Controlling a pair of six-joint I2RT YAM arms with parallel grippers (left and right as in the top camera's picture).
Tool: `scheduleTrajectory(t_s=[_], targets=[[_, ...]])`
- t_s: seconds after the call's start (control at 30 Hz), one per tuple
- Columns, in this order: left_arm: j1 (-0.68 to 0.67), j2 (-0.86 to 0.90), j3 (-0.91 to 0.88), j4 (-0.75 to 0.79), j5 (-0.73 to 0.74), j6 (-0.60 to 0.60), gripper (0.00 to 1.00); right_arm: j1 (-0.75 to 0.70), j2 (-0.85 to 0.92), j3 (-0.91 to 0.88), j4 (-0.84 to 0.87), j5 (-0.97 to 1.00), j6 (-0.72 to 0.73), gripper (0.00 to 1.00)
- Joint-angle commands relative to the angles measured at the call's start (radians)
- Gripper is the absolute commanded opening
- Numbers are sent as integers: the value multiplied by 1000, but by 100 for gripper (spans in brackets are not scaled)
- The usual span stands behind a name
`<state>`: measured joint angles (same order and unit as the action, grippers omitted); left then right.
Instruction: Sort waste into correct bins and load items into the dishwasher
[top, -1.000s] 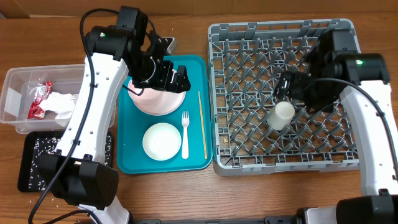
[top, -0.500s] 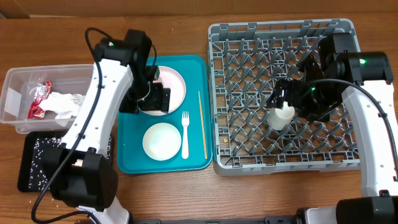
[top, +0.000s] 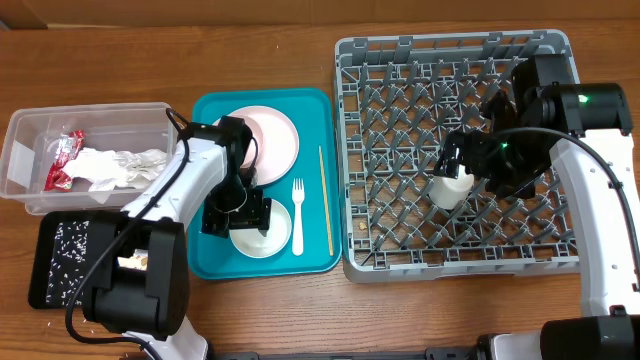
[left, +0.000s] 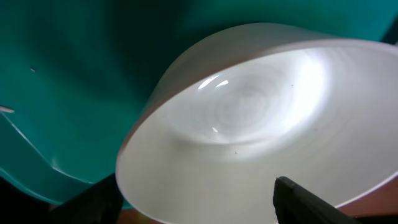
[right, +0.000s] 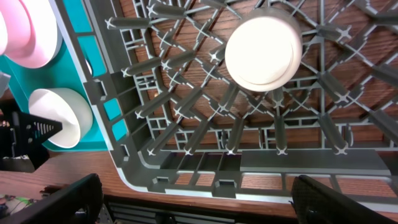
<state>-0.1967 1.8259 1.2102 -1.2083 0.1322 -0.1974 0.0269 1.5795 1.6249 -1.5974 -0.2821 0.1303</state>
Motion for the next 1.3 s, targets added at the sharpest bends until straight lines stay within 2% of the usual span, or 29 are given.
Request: scheduleTrajectory(t_s=[0.0,0.13,0.2,0.6,0.67,0.7,0.77,0.87,1.03,1.27], targets=[[-6,-19,-31,32,-10,-13,67,2,-5,11,2,5,-8,100],[-6,-19,-32,59,-11,-13,38,2,-5,11,2,6,-8,100],[-6,-19,-32,66,-11,-13,32,2,-5,11,2,20,-8,100],[-6,-19,-65,116,-11,-13,35,2,-5,11,2,19,-8,100],[-6,-19,-76,133,-11,-13,33,2,-5,11,2,19,-8,100],[-6,-19,-76,134,-11,-13,27,2,-5,11,2,19,-8,100],[-6,-19,-76,137,-13,-13,21,2,-5,11,2,19,-8,100],[-5,-19,-76,135,-36,-13,4,2,-5,11,2,19,-8,100],[-5,-30,-57,109,-47,-13,4,2,-5,11,14,10,-6,100],[-10,-179,142,-20,-47,-52,4,2,-5,11,17,-61,-10,100]])
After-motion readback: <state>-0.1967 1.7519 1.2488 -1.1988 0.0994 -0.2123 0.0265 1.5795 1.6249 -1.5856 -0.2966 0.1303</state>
